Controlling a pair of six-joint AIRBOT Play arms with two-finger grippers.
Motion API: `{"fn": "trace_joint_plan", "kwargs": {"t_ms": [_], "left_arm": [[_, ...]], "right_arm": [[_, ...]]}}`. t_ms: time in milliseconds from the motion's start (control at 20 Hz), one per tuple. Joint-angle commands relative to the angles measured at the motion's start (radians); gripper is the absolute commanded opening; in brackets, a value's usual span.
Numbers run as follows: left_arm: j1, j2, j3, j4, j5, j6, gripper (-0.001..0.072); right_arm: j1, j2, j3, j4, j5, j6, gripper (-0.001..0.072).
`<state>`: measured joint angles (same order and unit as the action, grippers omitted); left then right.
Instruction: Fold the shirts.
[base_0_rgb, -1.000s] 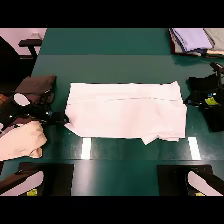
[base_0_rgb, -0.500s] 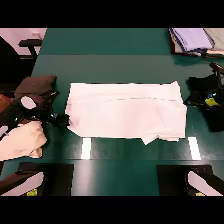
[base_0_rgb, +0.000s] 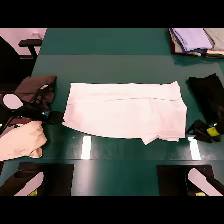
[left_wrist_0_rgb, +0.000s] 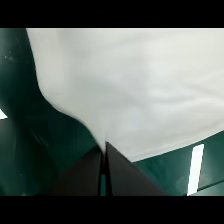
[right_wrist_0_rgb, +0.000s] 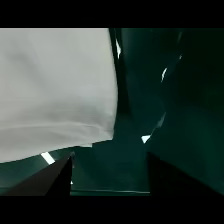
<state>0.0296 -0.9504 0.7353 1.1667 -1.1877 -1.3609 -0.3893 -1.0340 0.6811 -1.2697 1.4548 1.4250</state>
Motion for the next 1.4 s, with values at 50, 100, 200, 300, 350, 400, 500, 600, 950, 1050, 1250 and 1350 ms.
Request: {"fn": "trace_joint_plan", "kwargs": {"t_ms": [50, 100, 200, 300, 350, 400, 500, 600, 950, 1050, 1250, 1350], "left_arm": [[-0.001, 0.023, 0.002, -0.001, -0.008, -0.02, 0.0027], [-0.001, 0.023, 0.002, -0.002, -0.006, -0.02, 0.0027], [-0.001, 0.023, 0.002, -0.001, -0.006, -0.02, 0.0027], [-0.001, 0.023, 0.002, -0.001, -0.008, -0.019, 0.0027], [-0.001, 0.023, 0.003, 0.0, -0.016, -0.019, 0.0027], [-0.001, 0.023, 0.007, 0.004, -0.04, -0.019, 0.0026], [-0.001, 0.041, 0.031, 0.012, -0.105, -0.019, 0.0026], [-0.001, 0.116, 0.038, 0.013, -0.126, -0.035, 0.0026], [-0.001, 0.364, 0.085, 0.0, -0.306, -0.185, 0.0026], [-0.001, 0.359, 0.106, 0.001, -0.243, -0.185, 0.0025], [-0.001, 0.206, 0.106, 0.002, -0.068, -0.167, 0.0026], [-0.001, 0.081, 0.106, 0.002, 0.002, -0.148, 0.0026]], "right_arm": [[-0.003, 0.002, -0.138, 0.106, -0.116, -0.021, 0.0503], [0.027, 0.002, -0.14, 0.12, -0.14, -0.021, 0.0481], [0.076, 0.003, -0.138, 0.138, -0.184, -0.021, 0.0401], [0.114, 0.003, -0.138, 0.145, -0.219, -0.021, 0.0189], [0.127, 0.003, -0.138, 0.145, -0.22, -0.021, 0.0076], [0.138, 0.01, -0.138, 0.142, -0.209, -0.021, 0.0019], [0.145, 0.066, -0.137, 0.132, -0.172, -0.021, 0.0018], [0.145, 0.161, -0.103, 0.053, -0.089, -0.021, 0.0018], [0.145, 0.418, 0.174, -0.042, 0.164, 0.033, 0.0018], [0.145, 0.391, 0.246, -0.04, 0.147, 0.033, 0.0017], [0.198, 0.154, 0.376, -0.035, 0.049, 0.018, 0.0017], [0.285, 0.003, 0.444, -0.042, -0.013, 0.009, 0.0018]]}}
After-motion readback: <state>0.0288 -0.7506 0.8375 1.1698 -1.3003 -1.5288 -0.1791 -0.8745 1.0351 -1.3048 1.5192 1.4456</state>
